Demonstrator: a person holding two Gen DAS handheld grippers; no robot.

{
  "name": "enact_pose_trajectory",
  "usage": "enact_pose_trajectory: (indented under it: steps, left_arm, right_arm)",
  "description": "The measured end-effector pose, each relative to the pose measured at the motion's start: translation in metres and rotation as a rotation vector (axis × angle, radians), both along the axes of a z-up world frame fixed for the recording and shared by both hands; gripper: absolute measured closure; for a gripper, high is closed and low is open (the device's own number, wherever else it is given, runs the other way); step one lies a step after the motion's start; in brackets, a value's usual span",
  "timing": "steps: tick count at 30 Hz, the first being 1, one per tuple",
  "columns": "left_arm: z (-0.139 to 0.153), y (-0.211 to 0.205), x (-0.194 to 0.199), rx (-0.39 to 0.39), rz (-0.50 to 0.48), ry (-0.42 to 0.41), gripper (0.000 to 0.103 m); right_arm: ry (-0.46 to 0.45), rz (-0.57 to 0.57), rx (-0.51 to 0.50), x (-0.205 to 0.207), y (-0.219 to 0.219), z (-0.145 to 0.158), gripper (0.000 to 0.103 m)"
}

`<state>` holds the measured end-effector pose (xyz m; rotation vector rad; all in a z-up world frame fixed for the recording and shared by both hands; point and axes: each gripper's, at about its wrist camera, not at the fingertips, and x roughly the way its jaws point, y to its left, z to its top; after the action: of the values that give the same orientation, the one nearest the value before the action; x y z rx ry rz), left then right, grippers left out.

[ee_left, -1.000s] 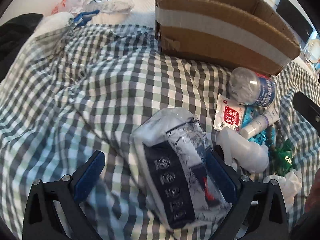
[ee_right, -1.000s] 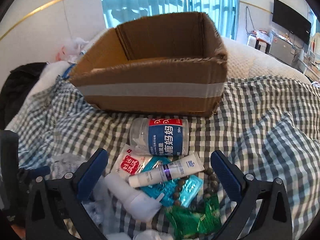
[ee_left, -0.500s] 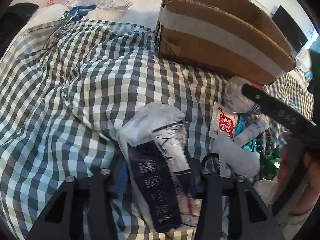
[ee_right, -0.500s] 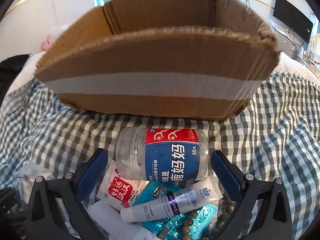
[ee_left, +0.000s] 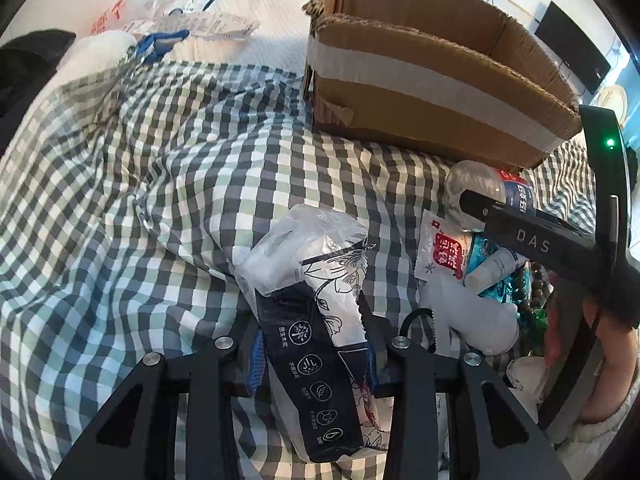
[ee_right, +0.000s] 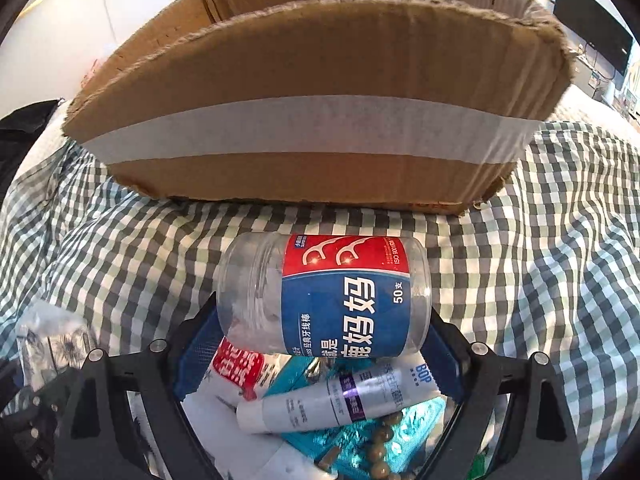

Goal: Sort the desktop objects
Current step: 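Grasp the white-and-navy packet with the left tool while the right tool grasps the floss jar, then carry the packet and floss jar over the cardboard box and release both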

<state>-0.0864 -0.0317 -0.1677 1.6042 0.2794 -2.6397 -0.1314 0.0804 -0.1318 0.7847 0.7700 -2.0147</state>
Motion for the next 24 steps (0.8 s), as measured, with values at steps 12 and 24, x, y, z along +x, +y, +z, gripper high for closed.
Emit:
enact_pose_trajectory:
  steps: [12, 24]
  left_arm:
    - [0.022, 0.003, 0.015, -0.062, -0.004, 0.079, 0.072]
    - [0.066, 0.019, 0.042, -0.161, -0.027, 0.242, 0.072]
  right_arm:
    - [0.015, 0.061, -0.102, 0.043, 0.041, 0.041, 0.014]
    - [0.038, 0.178, -0.163, 0.103, 0.059, 0.07, 0.014]
